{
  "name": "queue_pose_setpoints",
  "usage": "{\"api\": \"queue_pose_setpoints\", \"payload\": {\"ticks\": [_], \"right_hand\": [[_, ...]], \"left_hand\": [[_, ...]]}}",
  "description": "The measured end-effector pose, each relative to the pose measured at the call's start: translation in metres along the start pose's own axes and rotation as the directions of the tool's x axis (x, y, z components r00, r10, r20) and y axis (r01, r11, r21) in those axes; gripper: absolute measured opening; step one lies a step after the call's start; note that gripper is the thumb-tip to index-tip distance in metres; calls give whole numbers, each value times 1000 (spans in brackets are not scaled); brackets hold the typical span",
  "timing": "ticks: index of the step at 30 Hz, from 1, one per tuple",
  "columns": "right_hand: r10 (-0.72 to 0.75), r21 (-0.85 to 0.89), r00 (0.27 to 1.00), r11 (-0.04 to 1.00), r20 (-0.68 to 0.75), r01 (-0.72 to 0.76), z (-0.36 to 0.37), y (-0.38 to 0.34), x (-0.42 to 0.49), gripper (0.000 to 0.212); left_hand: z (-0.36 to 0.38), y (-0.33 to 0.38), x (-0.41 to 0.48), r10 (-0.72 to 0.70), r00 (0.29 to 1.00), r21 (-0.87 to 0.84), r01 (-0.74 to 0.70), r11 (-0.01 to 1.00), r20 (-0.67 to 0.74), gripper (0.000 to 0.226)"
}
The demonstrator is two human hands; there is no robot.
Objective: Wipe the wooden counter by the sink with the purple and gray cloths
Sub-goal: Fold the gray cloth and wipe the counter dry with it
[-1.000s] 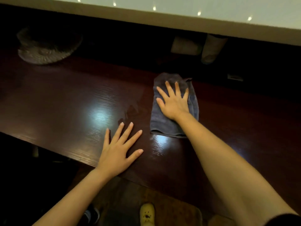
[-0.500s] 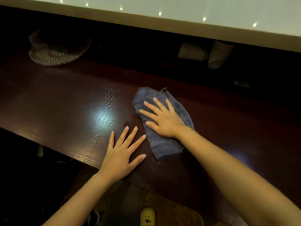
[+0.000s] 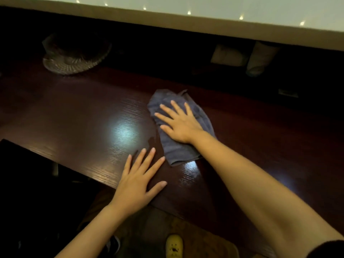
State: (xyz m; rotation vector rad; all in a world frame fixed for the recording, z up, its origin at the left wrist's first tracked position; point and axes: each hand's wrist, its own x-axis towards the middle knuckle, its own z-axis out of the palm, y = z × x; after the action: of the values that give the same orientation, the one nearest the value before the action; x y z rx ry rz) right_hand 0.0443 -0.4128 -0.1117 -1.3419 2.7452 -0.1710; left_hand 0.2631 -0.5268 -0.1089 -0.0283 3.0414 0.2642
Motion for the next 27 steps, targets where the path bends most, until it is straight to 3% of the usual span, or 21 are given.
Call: {"api": "queue_pose_setpoints", "payload": {"ticks": [4,10,18,21,27], "right_hand": [[-86,34,996,996,-10,87,7,-31,-24,68],[-156,48,988,987,12,155,14,-75,-61,54],[-193,63,981,980,15,191,22,-100,-108,50],[-180,98,984,979,3,179,20,-103,-134,50],[2,158,999,987,-54,7,22,-97,-195,51]], "left_hand": [[3,-10,-36,-147,989,3,148,989,-28,67],[7,-10,-52,-189,982,-23,189,982,10,65],[10,1,-86,-121,992,-35,123,992,47,59],[11,3,-97,-31,997,-36,33,999,66,58],[12,22,-96,6,997,-70,0,998,74,60]]}}
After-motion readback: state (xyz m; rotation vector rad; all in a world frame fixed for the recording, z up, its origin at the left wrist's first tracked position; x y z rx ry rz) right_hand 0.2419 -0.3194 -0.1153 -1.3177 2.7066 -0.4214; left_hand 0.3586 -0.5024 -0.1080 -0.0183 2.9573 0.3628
